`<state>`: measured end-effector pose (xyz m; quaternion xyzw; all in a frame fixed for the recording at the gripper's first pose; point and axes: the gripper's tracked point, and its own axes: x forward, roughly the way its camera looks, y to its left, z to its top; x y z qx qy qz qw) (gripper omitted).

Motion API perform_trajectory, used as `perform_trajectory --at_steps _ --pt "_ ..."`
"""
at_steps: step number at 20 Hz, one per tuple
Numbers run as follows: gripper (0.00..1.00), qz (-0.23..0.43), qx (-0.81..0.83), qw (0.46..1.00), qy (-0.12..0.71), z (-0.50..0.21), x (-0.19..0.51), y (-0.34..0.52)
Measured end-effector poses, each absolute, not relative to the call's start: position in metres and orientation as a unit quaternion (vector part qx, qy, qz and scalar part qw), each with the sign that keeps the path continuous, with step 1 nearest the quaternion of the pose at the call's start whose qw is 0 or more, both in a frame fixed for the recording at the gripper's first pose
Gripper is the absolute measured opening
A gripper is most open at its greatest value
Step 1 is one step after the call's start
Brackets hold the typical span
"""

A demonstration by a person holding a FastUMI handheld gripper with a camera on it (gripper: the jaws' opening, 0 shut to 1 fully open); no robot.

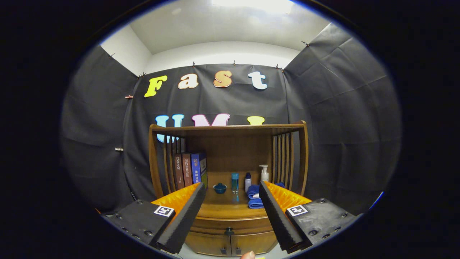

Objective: Pull open the drawer, take out the items inside it, and place them on the countertop above the cabinet.

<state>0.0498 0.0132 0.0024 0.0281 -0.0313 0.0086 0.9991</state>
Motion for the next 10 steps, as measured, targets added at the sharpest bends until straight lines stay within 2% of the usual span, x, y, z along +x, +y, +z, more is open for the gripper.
perform_trajectory --at_steps 5,10 --pt "0.98 0.016 0.012 0.999 -0.038 -0.03 0.093 0.022" --pt "0.98 0.018 -0.002 1.0 -0.012 -0.105 0.126 0.037"
